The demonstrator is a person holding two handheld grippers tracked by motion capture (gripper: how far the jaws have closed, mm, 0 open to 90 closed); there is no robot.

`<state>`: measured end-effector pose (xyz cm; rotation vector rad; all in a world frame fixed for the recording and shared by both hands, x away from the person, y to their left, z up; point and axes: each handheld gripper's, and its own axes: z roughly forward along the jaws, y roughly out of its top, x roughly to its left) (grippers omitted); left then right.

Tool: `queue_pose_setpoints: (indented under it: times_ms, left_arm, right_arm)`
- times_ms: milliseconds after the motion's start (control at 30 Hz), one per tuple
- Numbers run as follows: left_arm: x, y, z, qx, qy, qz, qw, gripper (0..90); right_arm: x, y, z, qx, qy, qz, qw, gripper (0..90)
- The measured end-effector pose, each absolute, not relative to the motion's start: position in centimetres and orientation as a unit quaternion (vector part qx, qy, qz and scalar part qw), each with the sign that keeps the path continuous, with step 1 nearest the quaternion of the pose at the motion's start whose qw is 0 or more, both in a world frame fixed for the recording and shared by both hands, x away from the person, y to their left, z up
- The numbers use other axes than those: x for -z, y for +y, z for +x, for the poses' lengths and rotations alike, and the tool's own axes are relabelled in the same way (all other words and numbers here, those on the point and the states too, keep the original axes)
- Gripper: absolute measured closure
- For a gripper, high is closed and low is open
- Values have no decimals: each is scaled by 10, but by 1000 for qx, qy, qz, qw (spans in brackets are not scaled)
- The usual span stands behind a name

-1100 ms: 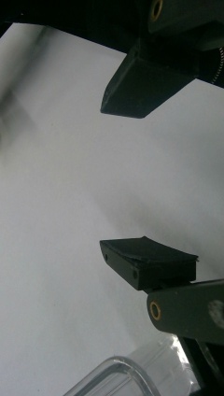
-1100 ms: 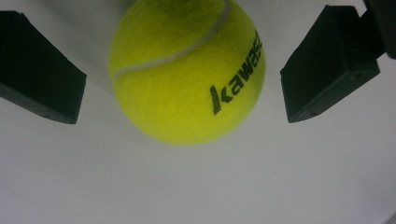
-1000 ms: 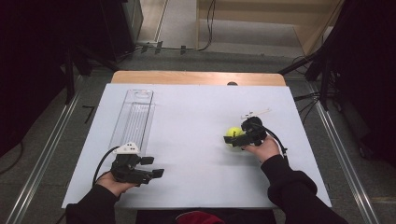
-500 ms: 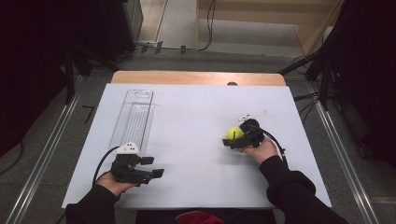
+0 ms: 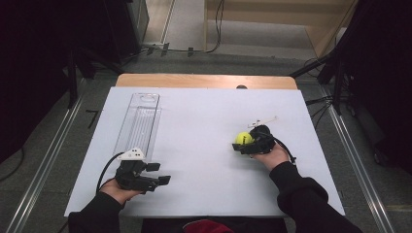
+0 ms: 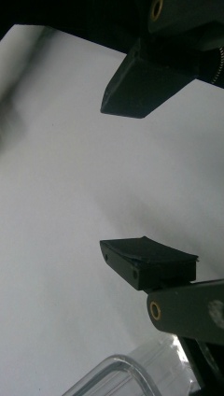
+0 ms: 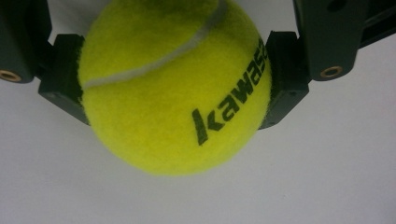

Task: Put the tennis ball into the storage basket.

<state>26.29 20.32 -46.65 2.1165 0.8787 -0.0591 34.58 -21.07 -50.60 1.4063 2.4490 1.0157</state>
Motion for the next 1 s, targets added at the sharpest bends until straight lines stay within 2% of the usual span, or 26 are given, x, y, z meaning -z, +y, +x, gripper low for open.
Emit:
queue_pose_setpoints:
  times_ms: [600,1000]
  left_arm:
    - [466,203,263,23,348,842,412,297]
    - [466,203,263,23,348,842,412,297]
  right_arm:
    - [503,-213,347,-339,815,466,66,234]
    - [487,-213,344,-356,810,461,65,234]
